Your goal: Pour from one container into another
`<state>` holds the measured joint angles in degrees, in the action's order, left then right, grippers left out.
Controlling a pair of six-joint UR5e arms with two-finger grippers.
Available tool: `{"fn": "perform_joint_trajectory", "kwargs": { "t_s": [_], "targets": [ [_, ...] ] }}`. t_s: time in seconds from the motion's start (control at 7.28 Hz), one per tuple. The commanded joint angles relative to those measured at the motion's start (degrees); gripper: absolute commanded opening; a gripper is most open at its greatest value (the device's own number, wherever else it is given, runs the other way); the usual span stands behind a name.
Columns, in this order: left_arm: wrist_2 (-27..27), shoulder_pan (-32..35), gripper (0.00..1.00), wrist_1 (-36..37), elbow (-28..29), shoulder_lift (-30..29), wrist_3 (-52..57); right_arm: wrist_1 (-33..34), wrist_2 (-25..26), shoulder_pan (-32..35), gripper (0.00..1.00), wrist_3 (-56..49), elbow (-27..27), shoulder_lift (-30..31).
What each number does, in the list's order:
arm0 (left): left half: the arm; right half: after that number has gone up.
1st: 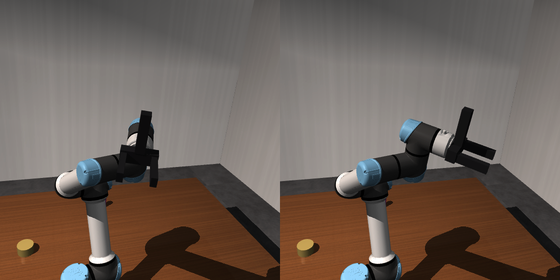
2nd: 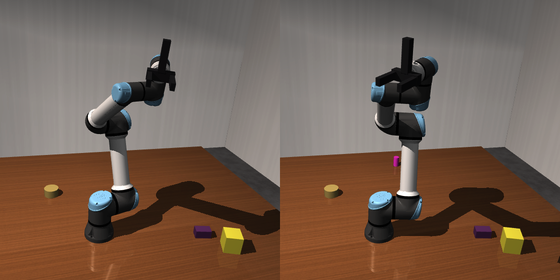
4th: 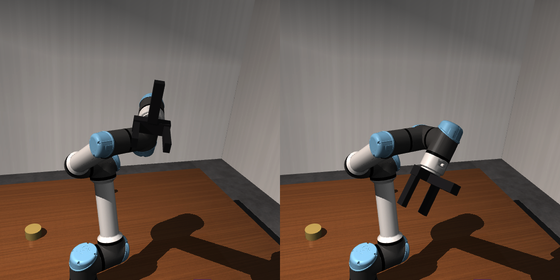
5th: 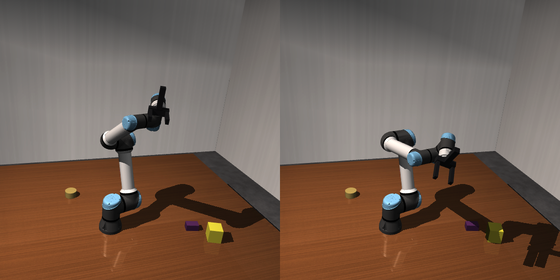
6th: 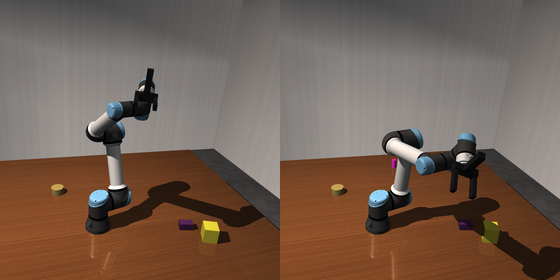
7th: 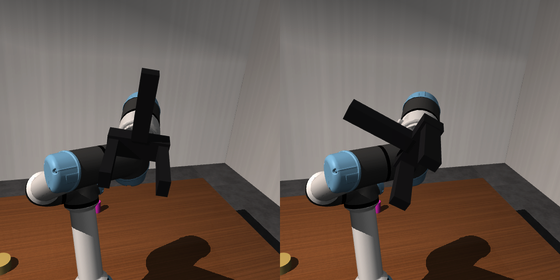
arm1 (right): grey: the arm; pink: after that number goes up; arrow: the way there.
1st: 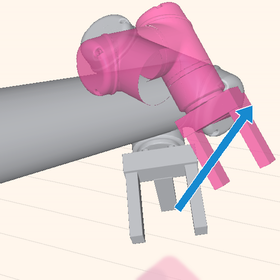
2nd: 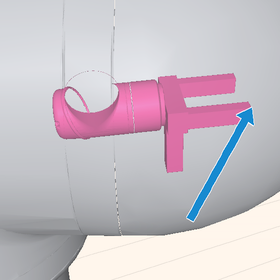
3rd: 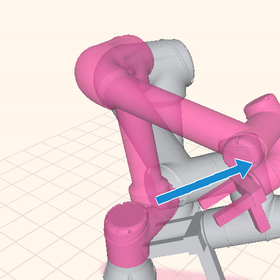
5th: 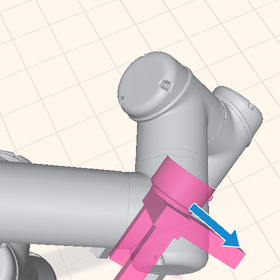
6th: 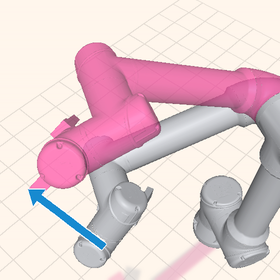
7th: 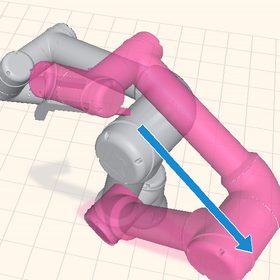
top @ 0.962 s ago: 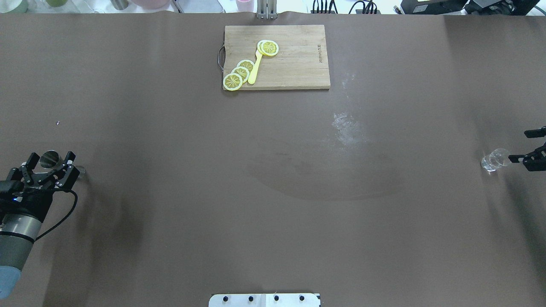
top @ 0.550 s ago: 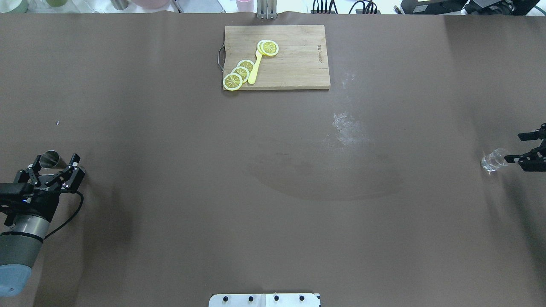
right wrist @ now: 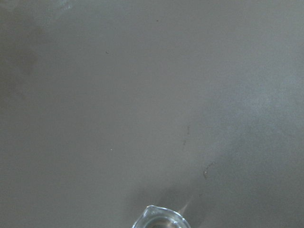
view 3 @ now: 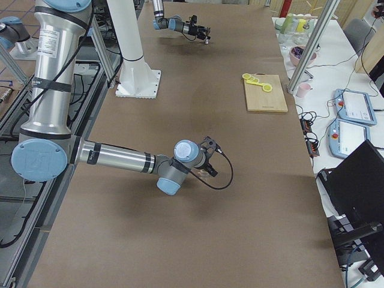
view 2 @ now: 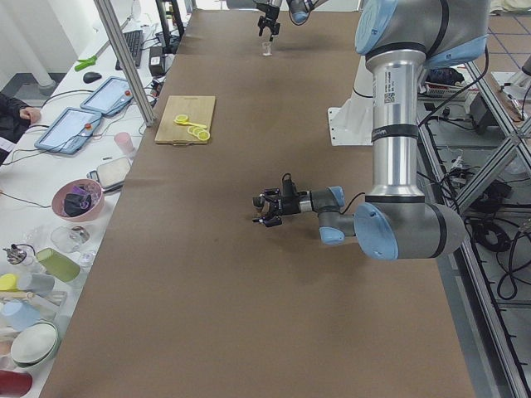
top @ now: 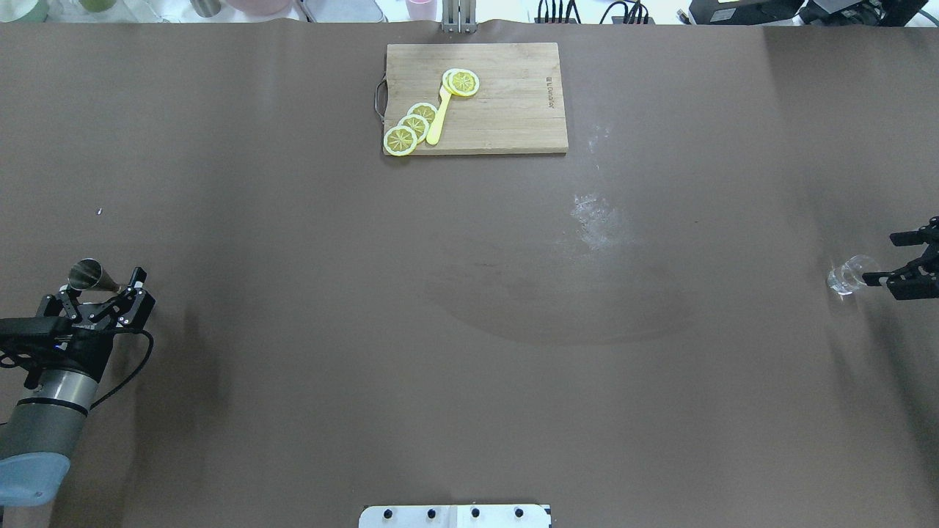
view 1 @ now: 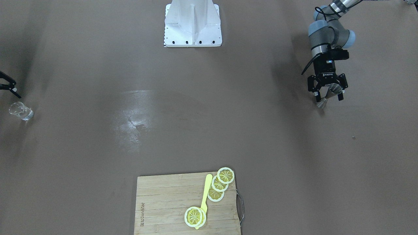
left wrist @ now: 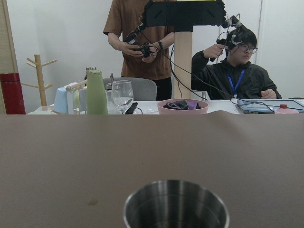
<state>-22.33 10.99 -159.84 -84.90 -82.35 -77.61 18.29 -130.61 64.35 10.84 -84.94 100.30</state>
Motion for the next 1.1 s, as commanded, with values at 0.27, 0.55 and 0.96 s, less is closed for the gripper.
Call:
{"fn": "perform_joint_trajectory", "kwargs": {
  "t_s": [0.27,0.55,0.96],
  "targets": [
    [0.0,0.0,0.9,0.14,0.26,-0.1,-0.43,-6.74,2.1,-1.95,0.93,0.15,5.64,-0.45],
    [0.0,0.0,0.47,0.23,0.26,-0.01,0.0,-7.39,1.76,-2.65,0.96,3.29,5.58,-0.71],
    [0.0,0.0,0.06,0.67,0.17,-0.01,0.27,-9.76,2.46,-4.94,0.99,3.14,7.93,-3.16]
  ]
}}
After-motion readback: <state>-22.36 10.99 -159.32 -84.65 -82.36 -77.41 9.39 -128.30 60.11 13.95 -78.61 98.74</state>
